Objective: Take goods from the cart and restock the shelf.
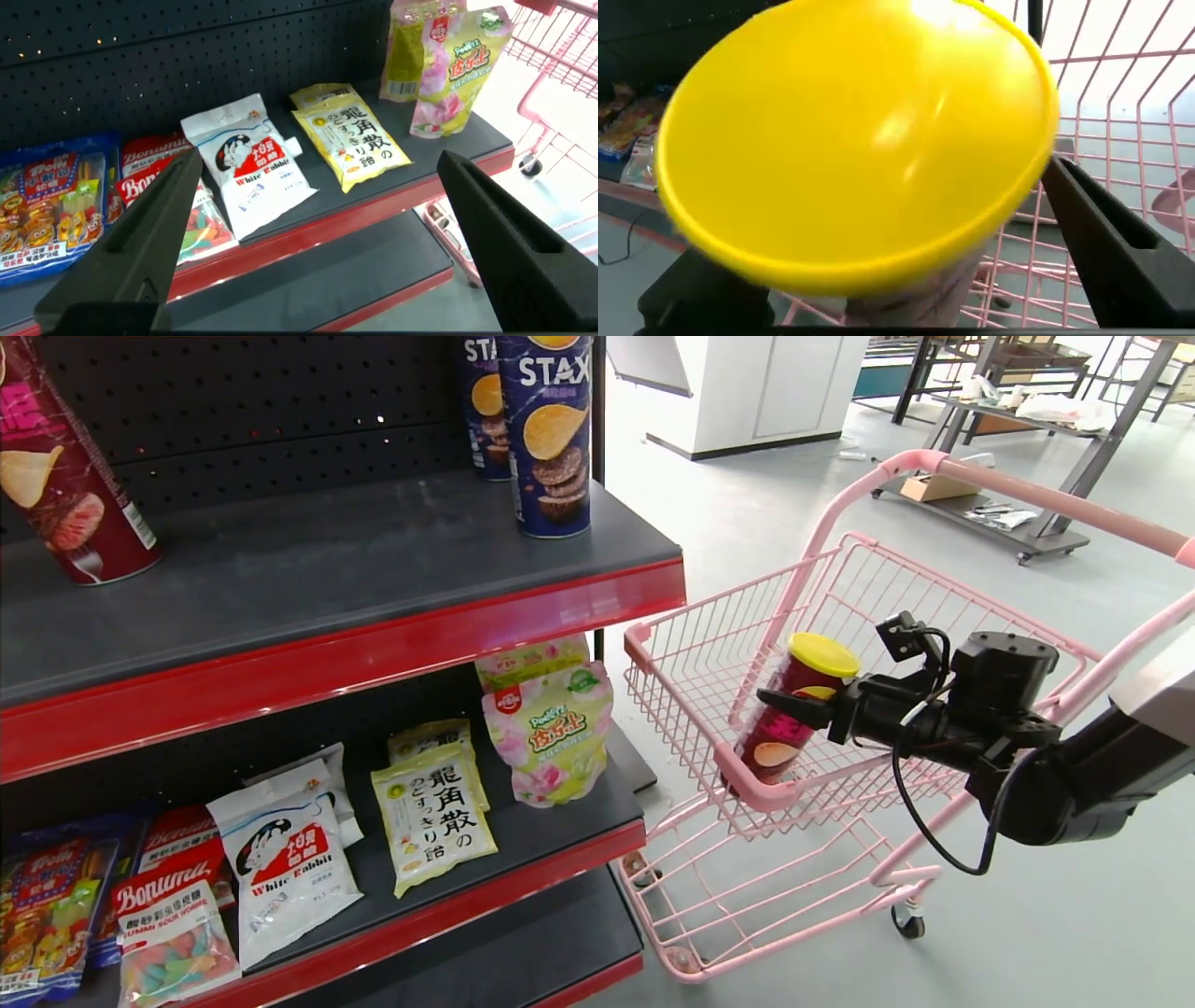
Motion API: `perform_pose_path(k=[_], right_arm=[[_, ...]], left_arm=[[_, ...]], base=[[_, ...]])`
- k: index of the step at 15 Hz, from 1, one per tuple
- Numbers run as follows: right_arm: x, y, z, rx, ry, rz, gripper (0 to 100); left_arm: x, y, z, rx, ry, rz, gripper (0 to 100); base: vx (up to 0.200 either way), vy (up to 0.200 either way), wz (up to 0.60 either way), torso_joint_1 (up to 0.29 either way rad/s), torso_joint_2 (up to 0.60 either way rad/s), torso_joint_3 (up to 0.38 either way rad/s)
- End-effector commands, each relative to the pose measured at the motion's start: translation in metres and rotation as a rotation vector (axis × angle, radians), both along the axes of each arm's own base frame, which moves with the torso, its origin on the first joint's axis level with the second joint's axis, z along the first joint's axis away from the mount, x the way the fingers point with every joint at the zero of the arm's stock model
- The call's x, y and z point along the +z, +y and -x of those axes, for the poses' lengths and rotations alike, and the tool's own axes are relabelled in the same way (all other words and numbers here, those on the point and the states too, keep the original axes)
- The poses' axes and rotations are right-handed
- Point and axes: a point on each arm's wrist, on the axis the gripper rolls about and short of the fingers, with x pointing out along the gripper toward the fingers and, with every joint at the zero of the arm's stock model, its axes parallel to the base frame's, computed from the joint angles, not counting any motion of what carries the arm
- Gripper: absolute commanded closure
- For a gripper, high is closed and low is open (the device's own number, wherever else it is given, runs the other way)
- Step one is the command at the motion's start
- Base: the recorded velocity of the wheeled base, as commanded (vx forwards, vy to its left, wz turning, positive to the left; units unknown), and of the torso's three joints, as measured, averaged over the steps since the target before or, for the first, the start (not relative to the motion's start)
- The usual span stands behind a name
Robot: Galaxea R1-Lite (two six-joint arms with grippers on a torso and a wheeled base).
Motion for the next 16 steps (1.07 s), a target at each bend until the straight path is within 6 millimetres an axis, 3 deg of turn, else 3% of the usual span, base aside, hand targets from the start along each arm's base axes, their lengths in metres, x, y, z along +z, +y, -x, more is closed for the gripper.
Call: perform_pose_path(k=[1, 2, 3, 6, 9, 11, 14, 15, 16], right_arm=[[-0.007, 0.002, -0.007, 0.001, 0.013, -0.006, 0], [-0.005, 0.002, -0.01, -0.008, 0.008, -0.014, 0], [-0.004, 0.002, -0.011, -0.008, 0.004, -0.016, 100], [0.0, 0.003, -0.009, -0.008, -0.009, -0.014, 100], [0.033, 0.002, 0.002, -0.024, -0.084, -0.017, 100], [0.081, -0.003, 0.024, -0.051, -0.14, -0.02, 100], [0.162, -0.01, 0.077, -0.16, -0.214, -0.03, 100], [0.182, -0.012, 0.098, -0.207, -0.225, -0.033, 100], [0.185, -0.012, 0.103, -0.218, -0.224, -0.033, 100]], left_arm=[[0.0, 0.0, 0.0, 0.001, 0.0, -0.002, 0], [0.0, 0.0, 0.0, 0.001, 0.002, 0.0, 0], [0.0, 0.0, 0.0, 0.0, 0.0, -0.002, 0], [0.0, 0.0, 0.0, 0.001, 0.0, -0.002, 0], [0.0, 0.0, 0.0, 0.0, 0.0, 0.0, 0], [0.0, 0.0, 0.0, 0.001, 0.0, 0.001, 0], [0.0, 0.0, 0.0, 0.0, 0.0, 0.001, 0], [0.0, 0.0, 0.0, 0.0, 0.0, 0.001, 0], [0.0, 0.0, 0.0, 0.0, 0.002, 0.001, 0]], base=[[0.0, 0.0, 0.0, 0.0, 0.0, 0.0], [0.0, 0.0, 0.0, 0.0, 0.0, 0.0], [0.0, 0.0, 0.0, 0.0, 0.0, 0.0], [0.0, 0.0, 0.0, 0.0, 0.0, 0.0], [0.0, 0.0, 0.0, 0.0, 0.0, 0.0], [0.0, 0.0, 0.0, 0.0, 0.0, 0.0], [0.0, 0.0, 0.0, 0.0, 0.0, 0.0], [0.0, 0.0, 0.0, 0.0, 0.0, 0.0], [0.0, 0.0, 0.0, 0.0, 0.0, 0.0]])
